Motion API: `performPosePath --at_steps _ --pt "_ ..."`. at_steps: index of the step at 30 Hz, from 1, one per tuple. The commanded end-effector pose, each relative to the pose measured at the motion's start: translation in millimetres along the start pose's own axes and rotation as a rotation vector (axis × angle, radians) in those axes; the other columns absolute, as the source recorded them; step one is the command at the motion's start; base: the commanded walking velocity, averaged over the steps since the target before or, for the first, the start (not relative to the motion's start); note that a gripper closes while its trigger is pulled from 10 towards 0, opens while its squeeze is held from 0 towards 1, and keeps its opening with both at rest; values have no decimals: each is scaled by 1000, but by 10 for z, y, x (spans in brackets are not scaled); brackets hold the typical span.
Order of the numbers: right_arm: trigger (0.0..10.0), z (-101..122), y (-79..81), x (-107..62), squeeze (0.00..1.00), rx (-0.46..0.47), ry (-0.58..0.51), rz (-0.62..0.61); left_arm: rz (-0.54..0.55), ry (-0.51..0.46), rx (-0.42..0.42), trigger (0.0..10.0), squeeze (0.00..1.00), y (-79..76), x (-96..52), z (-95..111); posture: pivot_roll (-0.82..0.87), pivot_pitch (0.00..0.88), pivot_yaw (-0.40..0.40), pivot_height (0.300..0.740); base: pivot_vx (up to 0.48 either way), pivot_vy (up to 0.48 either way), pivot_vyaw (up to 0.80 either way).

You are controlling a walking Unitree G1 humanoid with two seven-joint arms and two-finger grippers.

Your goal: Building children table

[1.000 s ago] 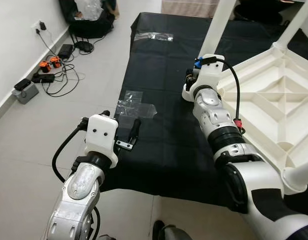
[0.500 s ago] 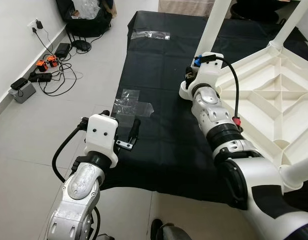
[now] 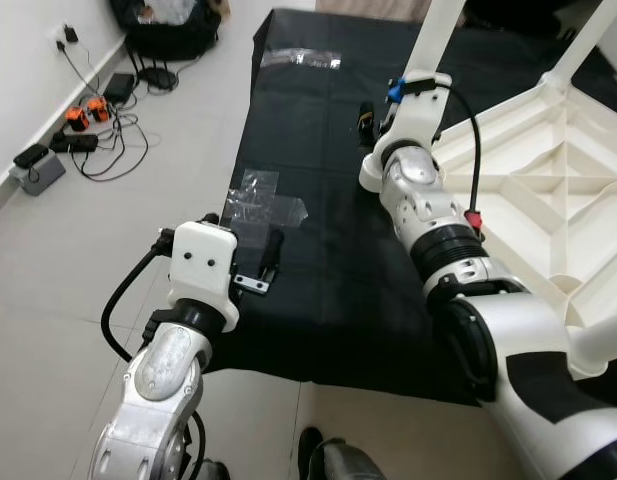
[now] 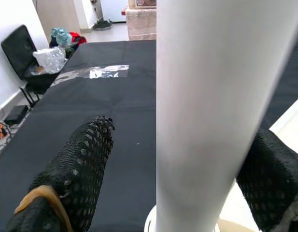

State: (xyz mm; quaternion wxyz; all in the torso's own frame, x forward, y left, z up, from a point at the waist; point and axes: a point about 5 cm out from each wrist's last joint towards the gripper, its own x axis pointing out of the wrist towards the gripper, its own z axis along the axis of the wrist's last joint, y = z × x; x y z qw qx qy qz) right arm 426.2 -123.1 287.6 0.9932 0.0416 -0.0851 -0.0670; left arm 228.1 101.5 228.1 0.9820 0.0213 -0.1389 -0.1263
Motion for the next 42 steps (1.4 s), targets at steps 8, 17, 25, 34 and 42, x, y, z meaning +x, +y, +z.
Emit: performPosePath --at_steps 8,17,25,34,42 --pt "0 49 -47 25 0 16 -11 -20 -19 12 -4 10000 0 -41 -16 23 37 322 -130 740 0 0 0" --pt "0 -56 83 -24 0 92 7 94 -7 26 8 10000 0 11 34 -26 34 286 -116 740 0 0 0" --pt "0 -247 322 -180 0 138 48 418 -1 21 45 10000 0 113 98 -48 29 256 -104 740 0 0 0" --pt "0 -366 298 -499 0 115 32 650 -8 13 63 10000 0 154 181 -84 16 219 -81 740 0 0 0" --pt "0 -426 36 -1195 0 171 177 1190 -24 2 75 10000 0 190 265 -124 2 193 -63 740 0 0 0"
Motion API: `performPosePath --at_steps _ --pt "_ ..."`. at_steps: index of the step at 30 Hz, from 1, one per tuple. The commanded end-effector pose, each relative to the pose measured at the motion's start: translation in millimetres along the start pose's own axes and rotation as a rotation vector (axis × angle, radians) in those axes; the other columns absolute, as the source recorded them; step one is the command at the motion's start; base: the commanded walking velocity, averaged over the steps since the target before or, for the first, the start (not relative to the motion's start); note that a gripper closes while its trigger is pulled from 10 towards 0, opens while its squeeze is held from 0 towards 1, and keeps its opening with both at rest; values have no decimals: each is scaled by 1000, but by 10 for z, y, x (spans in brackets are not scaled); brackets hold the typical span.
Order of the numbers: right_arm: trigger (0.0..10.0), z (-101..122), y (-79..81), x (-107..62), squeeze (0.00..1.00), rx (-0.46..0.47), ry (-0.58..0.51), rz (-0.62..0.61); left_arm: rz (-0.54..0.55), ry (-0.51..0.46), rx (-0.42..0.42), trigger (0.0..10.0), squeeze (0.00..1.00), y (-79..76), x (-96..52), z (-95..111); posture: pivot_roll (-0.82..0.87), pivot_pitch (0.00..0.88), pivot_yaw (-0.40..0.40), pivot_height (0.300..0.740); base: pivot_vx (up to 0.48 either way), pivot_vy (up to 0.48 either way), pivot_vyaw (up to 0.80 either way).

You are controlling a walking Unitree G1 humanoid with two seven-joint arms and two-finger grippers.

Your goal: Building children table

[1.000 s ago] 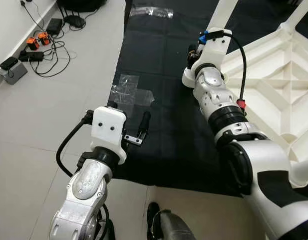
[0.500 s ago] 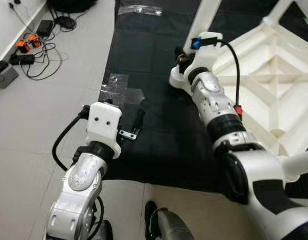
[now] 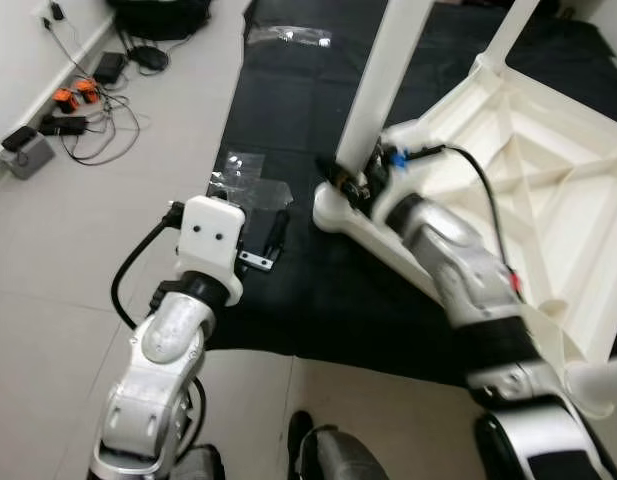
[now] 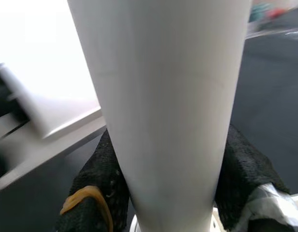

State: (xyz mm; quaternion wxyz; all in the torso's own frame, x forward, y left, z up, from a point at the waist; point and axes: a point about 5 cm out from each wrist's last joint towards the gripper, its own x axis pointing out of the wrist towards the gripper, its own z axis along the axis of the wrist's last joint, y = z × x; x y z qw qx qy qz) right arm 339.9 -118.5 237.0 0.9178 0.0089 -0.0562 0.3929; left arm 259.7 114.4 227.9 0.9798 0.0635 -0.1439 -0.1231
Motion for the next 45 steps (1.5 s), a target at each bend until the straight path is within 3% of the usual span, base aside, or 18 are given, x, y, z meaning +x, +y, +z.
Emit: performPosePath --at_steps 1,3,6,15,16,17,20,22,23,29,30,32,33,37,42,44,45 --pt "0 -93 294 -31 0 163 19 257 -18 1 -10 10000 0 -14 4 -32 2 193 -63 740 0 0 0" --pt "0 -109 389 -214 0 169 67 382 -25 -7 -9 10000 0 -20 34 -34 -1 188 -59 740 0 0 0" --pt "0 -132 403 -285 0 164 92 411 -43 -17 -20 10000 0 -61 49 -26 3 183 -57 740 0 0 0" --pt "0 -119 418 -297 0 185 97 415 -63 -8 -28 10000 0 -125 4 -60 12 183 -64 740 0 0 0" --pt "6392 -182 418 -305 0 148 138 417 -61 -4 -29 10000 0 -126 -3 -73 13 181 -66 740 0 0 0" --pt "10000 -295 348 -261 0 87 196 327 -59 -3 -31 10000 0 -126 -4 -77 12 180 -66 740 0 0 0" --pt "10000 -328 322 -244 0 69 213 293 -58 -3 -31 10000 0 -126 -3 -77 12 180 -66 740 0 0 0" --pt "10000 -367 198 -188 0 29 226 167 -57 -5 -31 10000 0 -124 -2 -79 12 180 -66 740 0 0 0" --pt "10000 -359 160 -179 1000 38 214 136 -58 -5 -30 10000 0 -126 -2 -80 12 177 -64 740 0 0 0" --pt "10000 -336 94 -166 1000 37 200 89 -57 -6 -30 10000 0 -125 -10 -84 14 176 -66 740 0 0 0" --pt "10000 -322 66 -178 322 17 203 67 -59 -6 -32 10000 0 -124 -14 -86 10 167 -61 740 0 0 0" --pt "10000 -317 50 -186 322 9 207 53 -60 -5 -33 10000 0 -124 -16 -88 10 167 -61 740 0 0 0" --pt "10000 -315 32 -195 0 -6 210 38 -64 -4 -34 10000 0 -128 -18 -89 9 166 -58 740 0 0 0" --pt "10000 -307 -31 -222 0 -34 204 -24 -77 1 -41 10000 0 -147 -21 -97 10 158 -58 740 0 0 0" --pt "10000 -228 -226 -321 0 -30 132 -182 -100 2 -50 10000 0 -172 -39 -102 11 152 -57 740 0 0 0" --pt "10000 -227 -226 -382 0 15 121 -144 -100 4 -47 10000 0 -168 -43 -109 11 149 -57 740 0 0 0" --pt "10000 -251 -188 -482 0 65 135 -55 -98 8 -44 10000 0 -162 -44 -119 12 147 -55 740 0 0 0"
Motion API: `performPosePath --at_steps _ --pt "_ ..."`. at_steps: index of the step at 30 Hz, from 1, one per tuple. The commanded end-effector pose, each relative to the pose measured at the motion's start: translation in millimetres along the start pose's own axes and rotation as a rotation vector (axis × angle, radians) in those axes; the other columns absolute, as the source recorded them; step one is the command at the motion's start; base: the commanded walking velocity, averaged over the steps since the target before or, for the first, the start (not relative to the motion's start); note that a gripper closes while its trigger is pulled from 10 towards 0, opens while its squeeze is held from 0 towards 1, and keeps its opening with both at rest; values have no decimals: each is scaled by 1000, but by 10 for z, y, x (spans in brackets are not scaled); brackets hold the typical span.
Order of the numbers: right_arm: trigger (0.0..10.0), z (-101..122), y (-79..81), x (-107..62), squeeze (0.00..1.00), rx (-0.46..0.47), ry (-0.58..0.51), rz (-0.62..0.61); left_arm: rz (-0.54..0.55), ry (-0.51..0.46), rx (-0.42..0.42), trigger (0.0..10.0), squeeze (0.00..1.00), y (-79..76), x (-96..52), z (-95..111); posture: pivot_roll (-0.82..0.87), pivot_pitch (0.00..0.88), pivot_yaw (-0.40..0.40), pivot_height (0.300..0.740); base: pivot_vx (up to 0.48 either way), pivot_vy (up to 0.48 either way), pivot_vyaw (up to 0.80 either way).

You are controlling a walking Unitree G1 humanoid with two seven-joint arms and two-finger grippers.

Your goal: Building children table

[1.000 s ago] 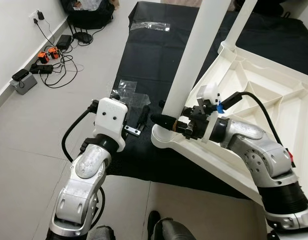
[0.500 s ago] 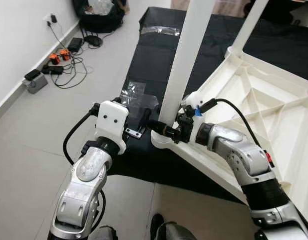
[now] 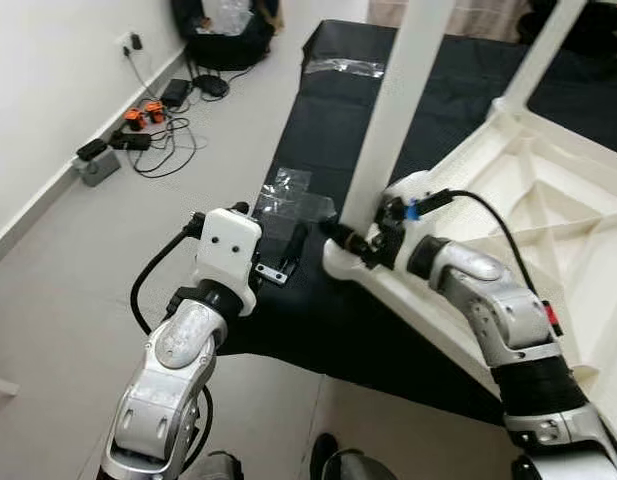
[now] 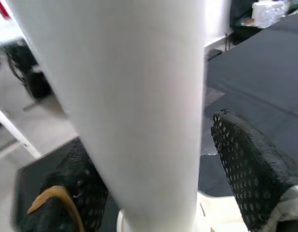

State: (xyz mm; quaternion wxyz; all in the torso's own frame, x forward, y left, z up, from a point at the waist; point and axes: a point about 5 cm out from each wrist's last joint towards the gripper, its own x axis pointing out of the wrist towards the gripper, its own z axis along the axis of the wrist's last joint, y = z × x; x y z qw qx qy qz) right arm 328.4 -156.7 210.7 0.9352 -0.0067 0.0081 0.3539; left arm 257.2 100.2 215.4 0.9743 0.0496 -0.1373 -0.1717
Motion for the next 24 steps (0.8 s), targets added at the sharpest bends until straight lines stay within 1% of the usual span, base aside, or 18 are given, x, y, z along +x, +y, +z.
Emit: performPosePath --at_steps 1,2,3,4,5,7,13,15,16,17,18,20,21,22,23,24 --pt "10000 -37 -22 -94 0 45 6 33 -5 6 -2 10000 0 -1 -24 -21 12 147 -55 740 0 0 0" --pt "10000 -69 2 -173 0 72 22 99 -4 8 0 10000 0 4 -25 -27 12 147 -55 740 0 0 0" --pt "10000 -103 -3 -231 0 82 34 124 -2 10 3 10000 0 9 -24 -33 12 144 -54 740 0 0 0" --pt "10000 -142 -66 -268 0 87 45 88 -2 11 4 10000 0 13 -22 -38 9 141 -52 740 0 0 0" --pt "10000 -142 -66 -268 0 87 45 88 -2 11 4 10000 0 13 -22 -38 9 141 -52 740 0 0 0" --pt "10000 -210 -179 -342 0 121 64 17 -3 9 6 10000 0 11 -12 -39 10 139 -51 740 0 0 0" --pt "10000 -236 -120 -401 0 128 73 52 -2 7 6 10000 0 14 -9 -36 11 142 -52 740 0 0 0" --pt "10000 -248 -59 -500 0 161 78 116 -1 8 8 10000 0 17 -7 -36 14 144 -53 740 0 0 0" --pt "10000 -248 -59 -500 0 161 78 116 -1 8 8 10000 0 17 -7 -36 14 144 -53 740 0 0 0" --pt "10000 -264 -29 -581 0 181 86 160 -1 8 8 10000 0 20 -8 -36 12 145 -51 740 0 0 0" --pt "10000 -264 -29 -581 0 181 86 160 -1 8 8 10000 0 20 -8 -36 12 145 -51 740 0 0 0" --pt "10000 -296 -8 -720 0 211 105 209 -1 9 9 10000 0 23 -12 -39 12 145 -51 740 0 0 0" --pt "10000 -332 -59 -800 0 203 96 151 -5 13 8 10000 0 18 -19 -49 4 146 -45 740 0 0 0" --pt "10000 -332 -59 -800 0 203 96 151 -5 13 8 10000 0 18 -19 -49 4 146 -45 740 0 0 0" --pt "10000 -356 -98 -849 0 193 89 101 -9 16 7 10000 0 14 -23 -57 4 146 -45 740 0 0 0" --pt "10000 -385 -145 -882 0 202 74 18 -12 19 6 10000 0 11 -27 -66 1 147 -43 740 0 0 0"
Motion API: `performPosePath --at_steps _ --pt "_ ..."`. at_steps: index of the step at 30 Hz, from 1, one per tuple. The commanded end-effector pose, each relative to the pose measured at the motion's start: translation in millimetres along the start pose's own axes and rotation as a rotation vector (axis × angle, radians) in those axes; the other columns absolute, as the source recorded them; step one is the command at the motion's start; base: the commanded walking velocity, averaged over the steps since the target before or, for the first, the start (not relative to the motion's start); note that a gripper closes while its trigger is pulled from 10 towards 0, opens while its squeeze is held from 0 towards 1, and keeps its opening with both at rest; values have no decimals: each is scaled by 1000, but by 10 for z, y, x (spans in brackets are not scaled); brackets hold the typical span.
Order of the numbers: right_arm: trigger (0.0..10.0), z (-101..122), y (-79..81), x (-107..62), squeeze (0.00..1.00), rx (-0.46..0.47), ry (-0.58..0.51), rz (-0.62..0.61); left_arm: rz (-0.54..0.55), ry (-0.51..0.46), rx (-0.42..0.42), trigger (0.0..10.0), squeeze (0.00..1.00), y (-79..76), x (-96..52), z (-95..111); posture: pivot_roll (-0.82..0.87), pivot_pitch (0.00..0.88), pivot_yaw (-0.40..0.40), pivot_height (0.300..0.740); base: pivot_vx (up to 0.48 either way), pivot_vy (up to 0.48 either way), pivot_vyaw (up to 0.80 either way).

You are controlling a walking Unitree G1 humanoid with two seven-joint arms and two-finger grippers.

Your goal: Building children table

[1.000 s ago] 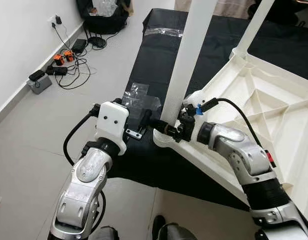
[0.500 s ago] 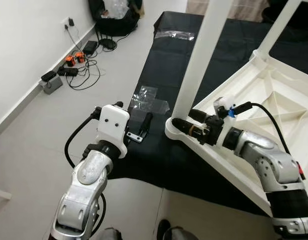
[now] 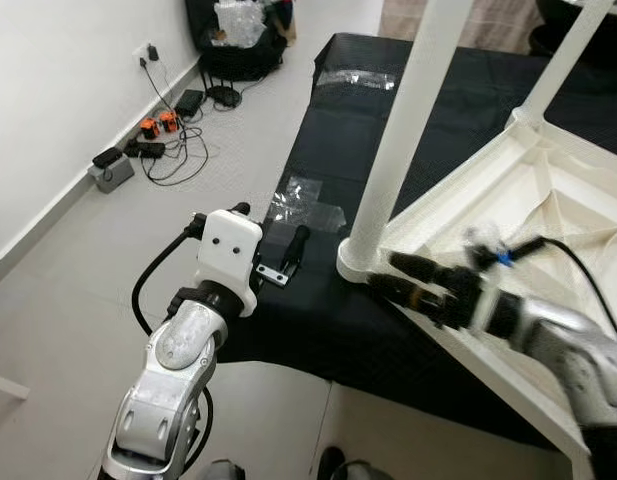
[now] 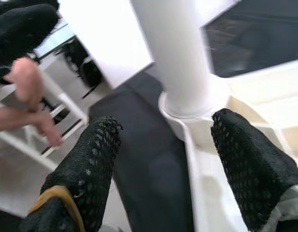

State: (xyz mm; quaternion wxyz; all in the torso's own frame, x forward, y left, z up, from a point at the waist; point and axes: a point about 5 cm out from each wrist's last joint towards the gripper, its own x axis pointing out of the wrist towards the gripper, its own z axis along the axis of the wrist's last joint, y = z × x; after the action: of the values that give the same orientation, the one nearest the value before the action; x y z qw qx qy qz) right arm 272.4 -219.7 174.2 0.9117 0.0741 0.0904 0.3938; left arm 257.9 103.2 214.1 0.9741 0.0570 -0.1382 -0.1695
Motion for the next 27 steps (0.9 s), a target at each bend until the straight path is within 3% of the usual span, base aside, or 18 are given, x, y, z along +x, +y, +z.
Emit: performPosePath --at_steps 1,3,4,7,11,14,15,18,20,23,25,27 --pt "10000 1 -41 -56 0 -4 -31 -73 -14 18 -9 10000 0 -19 -20 -50 1 147 -43 740 0 0 0" --pt "10000 -60 -49 -94 0 11 -72 -216 -18 24 -10 10000 0 -19 -28 -71 0 146 -36 740 0 0 0" --pt "10000 -60 -49 -94 0 11 -72 -216 -18 24 -10 10000 0 -19 -28 -71 0 146 -36 740 0 0 0" --pt "10000 -112 9 -138 0 -67 -120 -412 -21 30 -10 10000 0 -12 -31 -88 -2 147 -30 740 0 0 0" --pt "10000 -114 46 -195 0 -83 -170 -538 -44 38 -12 10000 0 -26 -41 -105 -2 146 -25 740 0 0 0" --pt "10000 -77 -45 -325 0 -126 -205 -769 -220 72 -25 10000 0 -46 -116 -180 1 145 -23 740 0 0 0" --pt "10000 -77 -45 -325 0 -126 -205 -769 -220 72 -25 10000 0 -46 -116 -180 1 145 -23 740 0 0 0" --pt "10000 34 -116 -376 0 -143 -267 -878 -424 93 -74 10000 0 -75 -169 -212 7 147 -19 740 0 0 0" --pt "10000 113 -117 -358 0 -150 -303 -891 -471 103 -62 10000 0 -59 -148 -236 8 146 -11 740 0 0 0" --pt "10000 181 -116 -340 0 -159 -324 -892 -437 109 -43 10000 0 15 -88 -269 4 146 -5 740 0 0 0" --pt "10000 279 -104 -312 0 -168 -359 -880 -386 112 -7 10000 0 157 -11 -305 -4 149 3 740 0 0 0" --pt "10000 279 -104 -312 0 -168 -359 -880 -386 112 -7 10000 0 157 -11 -305 -4 149 3 740 0 0 0"
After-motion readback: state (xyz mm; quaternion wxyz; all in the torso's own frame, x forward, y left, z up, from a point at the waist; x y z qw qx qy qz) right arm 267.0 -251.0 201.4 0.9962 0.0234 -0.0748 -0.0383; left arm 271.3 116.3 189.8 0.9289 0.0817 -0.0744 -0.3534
